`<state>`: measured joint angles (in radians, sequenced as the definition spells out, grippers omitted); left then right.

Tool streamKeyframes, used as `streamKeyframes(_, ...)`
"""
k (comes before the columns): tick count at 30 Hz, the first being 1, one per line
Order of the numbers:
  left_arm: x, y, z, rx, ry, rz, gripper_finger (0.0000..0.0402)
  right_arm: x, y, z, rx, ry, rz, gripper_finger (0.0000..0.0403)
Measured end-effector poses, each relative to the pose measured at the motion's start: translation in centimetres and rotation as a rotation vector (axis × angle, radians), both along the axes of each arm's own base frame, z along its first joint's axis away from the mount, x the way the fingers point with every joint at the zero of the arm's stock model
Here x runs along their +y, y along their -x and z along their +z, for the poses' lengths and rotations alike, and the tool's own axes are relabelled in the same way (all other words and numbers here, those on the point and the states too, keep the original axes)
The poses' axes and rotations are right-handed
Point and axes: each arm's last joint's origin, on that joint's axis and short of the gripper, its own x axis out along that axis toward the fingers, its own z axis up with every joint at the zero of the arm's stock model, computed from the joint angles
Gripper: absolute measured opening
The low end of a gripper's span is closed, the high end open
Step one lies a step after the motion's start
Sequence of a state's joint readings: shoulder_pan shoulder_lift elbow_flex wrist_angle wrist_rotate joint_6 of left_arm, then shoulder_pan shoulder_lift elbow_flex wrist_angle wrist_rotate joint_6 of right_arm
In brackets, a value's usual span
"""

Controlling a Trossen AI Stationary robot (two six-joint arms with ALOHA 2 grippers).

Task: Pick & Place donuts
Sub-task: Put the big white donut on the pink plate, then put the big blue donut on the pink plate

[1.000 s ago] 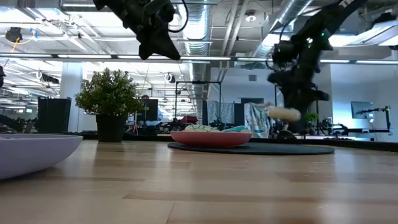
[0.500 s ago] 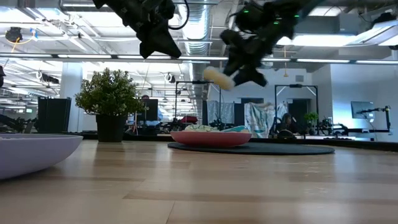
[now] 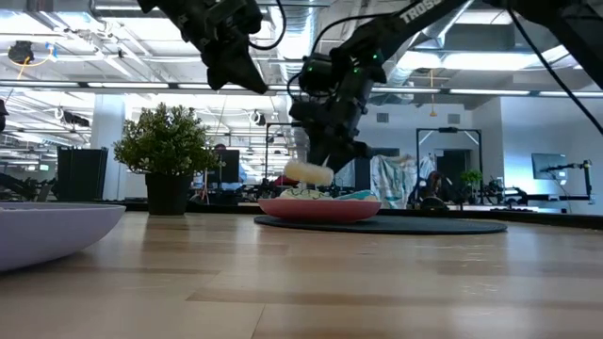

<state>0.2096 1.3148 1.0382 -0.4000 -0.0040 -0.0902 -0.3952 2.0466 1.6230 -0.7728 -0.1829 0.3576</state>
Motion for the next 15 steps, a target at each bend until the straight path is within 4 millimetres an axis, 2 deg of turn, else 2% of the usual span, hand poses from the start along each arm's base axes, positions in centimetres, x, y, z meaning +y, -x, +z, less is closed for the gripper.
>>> streamKeyframes(4,0.1,0.2,-0.2,0.026,0.007,0.003,0.0,-0.1,-0.3,-0.6,0.01,-0.005,0.0,0.0169)
streamKeyframes(15,0.9,0.4,-0.2,0.03,0.011,0.006,0.0,-1.2,0.1,-0.1,-0.011,0.013,-0.009,0.0253)
